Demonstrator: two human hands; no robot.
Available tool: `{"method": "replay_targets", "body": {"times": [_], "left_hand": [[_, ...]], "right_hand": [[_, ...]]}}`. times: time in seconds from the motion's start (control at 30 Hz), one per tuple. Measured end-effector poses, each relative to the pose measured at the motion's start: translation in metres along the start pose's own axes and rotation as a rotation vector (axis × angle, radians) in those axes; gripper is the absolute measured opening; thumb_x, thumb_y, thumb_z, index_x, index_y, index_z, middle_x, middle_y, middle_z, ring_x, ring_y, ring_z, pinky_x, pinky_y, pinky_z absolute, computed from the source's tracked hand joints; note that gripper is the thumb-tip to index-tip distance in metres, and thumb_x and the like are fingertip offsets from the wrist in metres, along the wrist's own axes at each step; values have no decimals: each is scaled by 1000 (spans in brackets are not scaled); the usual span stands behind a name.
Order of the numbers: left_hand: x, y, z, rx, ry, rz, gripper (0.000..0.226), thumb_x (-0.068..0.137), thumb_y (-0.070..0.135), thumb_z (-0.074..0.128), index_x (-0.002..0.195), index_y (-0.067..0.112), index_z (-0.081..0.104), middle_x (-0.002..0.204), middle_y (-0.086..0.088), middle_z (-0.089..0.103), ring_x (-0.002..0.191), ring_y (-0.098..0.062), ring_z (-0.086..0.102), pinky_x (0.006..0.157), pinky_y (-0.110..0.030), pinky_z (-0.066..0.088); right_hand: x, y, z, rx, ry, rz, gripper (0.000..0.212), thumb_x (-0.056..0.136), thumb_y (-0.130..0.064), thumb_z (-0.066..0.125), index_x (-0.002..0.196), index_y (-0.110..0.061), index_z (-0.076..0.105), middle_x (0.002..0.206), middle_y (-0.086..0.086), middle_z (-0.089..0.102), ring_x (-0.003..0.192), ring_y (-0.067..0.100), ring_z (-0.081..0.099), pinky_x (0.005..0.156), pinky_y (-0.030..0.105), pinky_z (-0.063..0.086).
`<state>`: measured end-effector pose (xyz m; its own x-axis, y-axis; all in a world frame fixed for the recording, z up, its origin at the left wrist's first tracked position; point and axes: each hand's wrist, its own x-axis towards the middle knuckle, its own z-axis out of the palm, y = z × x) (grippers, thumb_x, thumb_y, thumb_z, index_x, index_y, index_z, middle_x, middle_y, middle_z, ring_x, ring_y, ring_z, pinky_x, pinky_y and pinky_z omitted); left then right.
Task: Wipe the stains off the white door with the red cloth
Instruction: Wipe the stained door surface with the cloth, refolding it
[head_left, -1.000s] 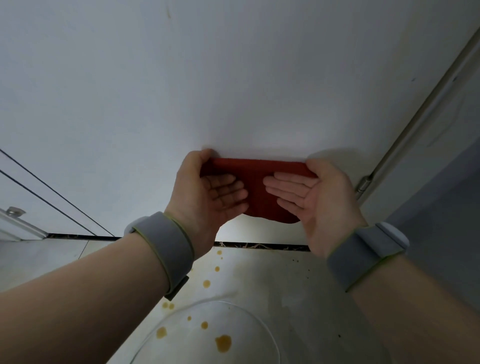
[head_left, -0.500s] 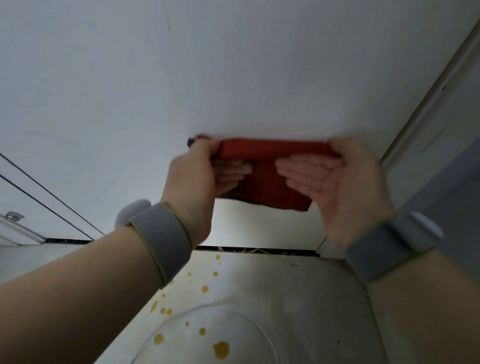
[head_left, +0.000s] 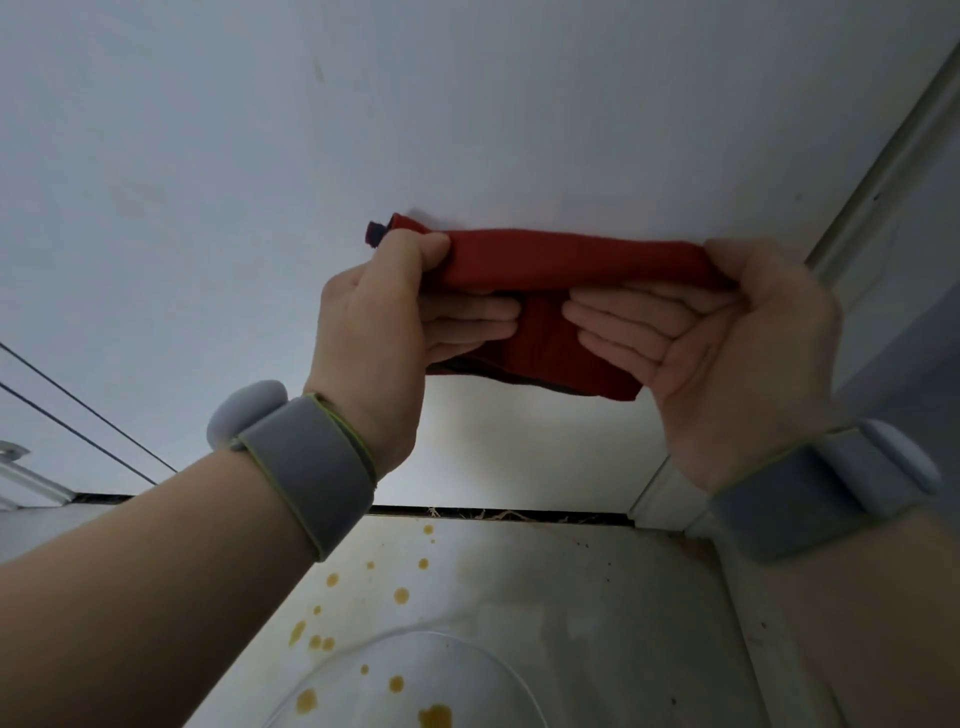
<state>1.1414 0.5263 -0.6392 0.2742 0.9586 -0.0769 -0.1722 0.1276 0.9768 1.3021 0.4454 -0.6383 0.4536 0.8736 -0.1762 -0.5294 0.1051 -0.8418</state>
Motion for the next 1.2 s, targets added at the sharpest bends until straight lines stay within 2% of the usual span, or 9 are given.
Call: {"method": "replay_targets", "body": {"times": [0.17, 0.23, 0.33, 0.47, 0.57, 0.77, 0.87, 1.07, 1.2], "left_hand": [[5, -23, -11, 52, -29, -149, 37, 99, 18, 43, 94, -7, 69, 85, -26, 77, 85, -38, 78, 95, -45, 59], [6, -33, -15, 75, -29, -190, 37, 98, 16, 43, 100, -13, 65, 84, -27, 77, 84, -38, 78, 96, -45, 58], [9, -47, -20, 81, -19, -231, 42, 97, 13, 44, 116, -22, 56, 82, -28, 76, 81, -39, 78, 87, -39, 60], [10, -59, -25, 94, -22, -277, 40, 98, 12, 43, 113, -21, 60, 83, -29, 76, 83, -38, 78, 91, -40, 60], [11, -66, -27, 100, -18, -292, 40, 98, 11, 43, 115, -22, 58, 83, -29, 76, 84, -38, 78, 88, -39, 61], [12, -71, -28, 117, -10, -294, 41, 98, 11, 43, 116, -23, 57, 84, -29, 76, 83, -37, 78, 84, -36, 64], [11, -73, -29, 116, -1, -296, 40, 98, 11, 43, 113, -22, 59, 85, -29, 76, 85, -38, 78, 91, -40, 61], [10, -72, -26, 117, 20, -297, 38, 99, 13, 43, 101, -16, 67, 85, -28, 76, 87, -37, 78, 93, -41, 59], [9, -71, -24, 120, 34, -291, 37, 99, 14, 44, 100, -14, 69, 85, -28, 76, 87, -37, 77, 91, -40, 59]], "right_hand": [[9, 31, -16, 15, 41, 96, 57, 104, -29, 28, 95, 16, 62, 95, 34, 72, 94, 42, 74, 96, 47, 56], [12, 43, -21, 1, 56, 122, 59, 106, -29, 24, 90, 15, 62, 94, 34, 71, 95, 40, 73, 96, 46, 56], [16, 59, -27, 19, 103, 145, 58, 106, -26, 24, 86, 14, 60, 81, 29, 74, 92, 39, 73, 90, 45, 58], [16, 71, -30, 33, 171, 167, 53, 106, -22, 27, 81, 12, 60, 79, 32, 70, 96, 42, 70, 97, 47, 53], [17, 77, -33, 36, 201, 193, 50, 103, -22, 31, 83, 13, 60, 76, 32, 71, 87, 42, 73, 95, 47, 55], [19, 82, -36, 34, 198, 210, 51, 103, -23, 30, 83, 13, 61, 75, 30, 73, 88, 38, 74, 96, 44, 54], [18, 82, -36, 43, 187, 216, 52, 103, -23, 30, 83, 12, 62, 76, 29, 73, 86, 37, 74, 97, 43, 54], [14, 77, -34, -1, 159, 214, 55, 106, -24, 26, 83, 9, 63, 89, 30, 73, 102, 38, 69, 100, 42, 51], [13, 74, -33, -1, 167, 230, 55, 104, -26, 29, 84, 10, 65, 89, 28, 75, 97, 34, 72, 100, 40, 52]]}}
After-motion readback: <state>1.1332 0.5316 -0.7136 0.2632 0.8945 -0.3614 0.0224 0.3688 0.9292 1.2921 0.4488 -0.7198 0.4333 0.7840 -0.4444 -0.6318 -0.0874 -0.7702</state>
